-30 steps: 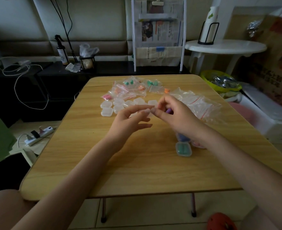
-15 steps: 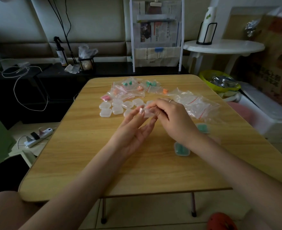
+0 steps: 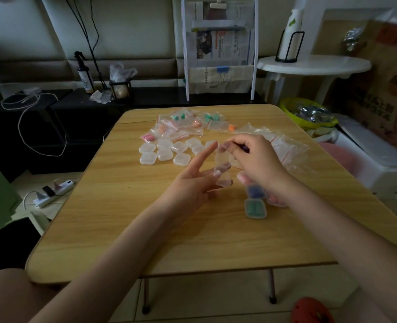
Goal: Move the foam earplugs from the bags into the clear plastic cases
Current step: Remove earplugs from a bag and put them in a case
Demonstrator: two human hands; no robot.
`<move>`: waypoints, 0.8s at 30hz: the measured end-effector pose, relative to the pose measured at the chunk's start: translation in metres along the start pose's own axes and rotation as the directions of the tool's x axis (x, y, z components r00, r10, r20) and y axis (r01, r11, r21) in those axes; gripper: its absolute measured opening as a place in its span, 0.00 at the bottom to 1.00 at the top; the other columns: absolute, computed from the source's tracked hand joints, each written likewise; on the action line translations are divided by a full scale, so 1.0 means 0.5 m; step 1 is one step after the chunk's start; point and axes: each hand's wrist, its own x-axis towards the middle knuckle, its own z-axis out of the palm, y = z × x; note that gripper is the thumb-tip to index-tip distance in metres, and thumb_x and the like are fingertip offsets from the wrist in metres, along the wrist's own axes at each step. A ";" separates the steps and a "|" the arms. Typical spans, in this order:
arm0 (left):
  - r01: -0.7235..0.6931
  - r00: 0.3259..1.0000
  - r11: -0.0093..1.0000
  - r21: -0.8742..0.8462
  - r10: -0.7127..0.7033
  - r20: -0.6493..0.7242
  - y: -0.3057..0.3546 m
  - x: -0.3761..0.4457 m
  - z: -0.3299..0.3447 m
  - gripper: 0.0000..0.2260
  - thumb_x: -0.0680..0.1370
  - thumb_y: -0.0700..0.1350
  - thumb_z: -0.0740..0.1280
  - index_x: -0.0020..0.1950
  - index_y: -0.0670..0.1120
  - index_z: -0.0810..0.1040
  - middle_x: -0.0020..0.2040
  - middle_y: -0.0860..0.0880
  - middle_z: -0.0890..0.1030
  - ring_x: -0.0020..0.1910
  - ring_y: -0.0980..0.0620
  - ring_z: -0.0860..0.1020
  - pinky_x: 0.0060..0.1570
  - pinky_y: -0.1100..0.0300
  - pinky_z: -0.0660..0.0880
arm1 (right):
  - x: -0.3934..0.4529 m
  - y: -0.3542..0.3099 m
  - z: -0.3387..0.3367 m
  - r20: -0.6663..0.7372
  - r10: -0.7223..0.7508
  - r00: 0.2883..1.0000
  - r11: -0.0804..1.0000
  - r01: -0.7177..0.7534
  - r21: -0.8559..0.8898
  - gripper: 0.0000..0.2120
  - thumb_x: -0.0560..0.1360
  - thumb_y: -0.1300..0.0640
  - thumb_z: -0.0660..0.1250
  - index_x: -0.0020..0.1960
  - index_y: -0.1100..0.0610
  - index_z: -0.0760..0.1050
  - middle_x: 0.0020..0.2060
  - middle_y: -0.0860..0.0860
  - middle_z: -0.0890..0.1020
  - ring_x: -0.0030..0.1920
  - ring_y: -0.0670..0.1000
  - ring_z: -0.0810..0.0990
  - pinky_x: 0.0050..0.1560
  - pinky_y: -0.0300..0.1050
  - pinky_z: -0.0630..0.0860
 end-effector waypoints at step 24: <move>-0.089 0.975 0.989 0.120 0.111 -0.191 0.005 -0.002 -0.006 0.18 0.79 0.39 0.62 0.67 0.55 0.71 0.55 0.47 0.82 0.53 0.51 0.81 0.53 0.54 0.76 | -0.005 -0.015 0.000 0.172 0.135 0.976 0.866 -0.200 0.458 0.06 0.73 0.63 0.69 0.48 0.64 0.79 0.37 0.51 0.83 0.31 0.43 0.77 0.31 0.33 0.72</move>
